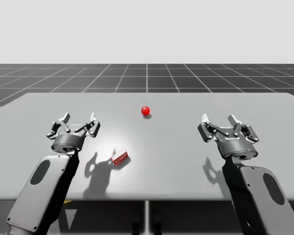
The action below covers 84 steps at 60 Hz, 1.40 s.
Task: Watch the red light. When it turns green, pick up the object.
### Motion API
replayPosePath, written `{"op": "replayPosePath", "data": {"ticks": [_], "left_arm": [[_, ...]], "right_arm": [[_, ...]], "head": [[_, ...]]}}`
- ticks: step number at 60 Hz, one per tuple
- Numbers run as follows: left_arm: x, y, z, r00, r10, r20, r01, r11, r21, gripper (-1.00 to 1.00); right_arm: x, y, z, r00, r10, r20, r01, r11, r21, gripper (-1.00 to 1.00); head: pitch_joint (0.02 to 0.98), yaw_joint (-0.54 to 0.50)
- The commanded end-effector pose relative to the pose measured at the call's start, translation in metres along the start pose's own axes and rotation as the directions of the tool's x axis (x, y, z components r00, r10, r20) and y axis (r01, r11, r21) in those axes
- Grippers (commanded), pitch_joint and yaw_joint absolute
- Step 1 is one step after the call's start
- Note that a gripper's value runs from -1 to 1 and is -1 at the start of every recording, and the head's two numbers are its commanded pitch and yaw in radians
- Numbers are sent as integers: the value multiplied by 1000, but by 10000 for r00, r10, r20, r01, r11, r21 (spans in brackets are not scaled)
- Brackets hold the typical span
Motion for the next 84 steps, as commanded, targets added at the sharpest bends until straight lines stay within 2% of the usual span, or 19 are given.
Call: {"op": "replayPosePath", "data": {"ticks": [1,5,10,11,13,19,41,49,60,84], "left_arm": [[-9,2,-5,9996,-219,-188,221,9997,106,-1000],[-9,2,-5,9996,-239,-176,241,9997,104,-1000],[-9,2,-5,9996,-252,-158,253,9997,68,-1000],[-9,2,-5,9995,-257,-155,258,9997,57,-1000],[-9,2,-5,9995,-263,-153,263,9996,43,-1000],[-9,2,-4,9995,-289,-153,289,9996,25,-1000],[-10,1,-4,9990,-442,-116,441,9990,-114,-1000],[-10,1,-4,9990,-451,-72,450,9989,-162,-1000],[-8,0,-2,9993,-317,219,323,9991,-280,-1000],[-6,-1,0,9991,-162,385,174,9993,-320,-1000]], "right_arm": [[-7,-4,0,9994,-285,172,292,9987,-411,-1000],[-4,-5,1,9990,-372,228,369,9992,133,-1000],[-3,-7,0,9999,-112,86,109,9994,323,-1000],[-3,-6,0,9998,-187,28,186,9996,211,-1000],[-3,-6,0,9999,-146,76,144,9997,197,-1000],[-3,-5,0,9999,68,128,-68,10000,-37,-1000],[-4,-4,-1,9997,229,131,-227,9996,-161,-1000],[-4,-3,-1,9996,253,108,-251,9996,-131,-1000],[-5,-3,-1,9996,266,80,-265,9996,-111,-1000],[-5,-2,-1,9995,289,144,-288,9995,-84,-1000]], "head": [[62,-5],[66,-5],[91,-3],[104,-2],[120,-2],[205,-4],[498,20],[571,13],[620,22],[612,15]]}}
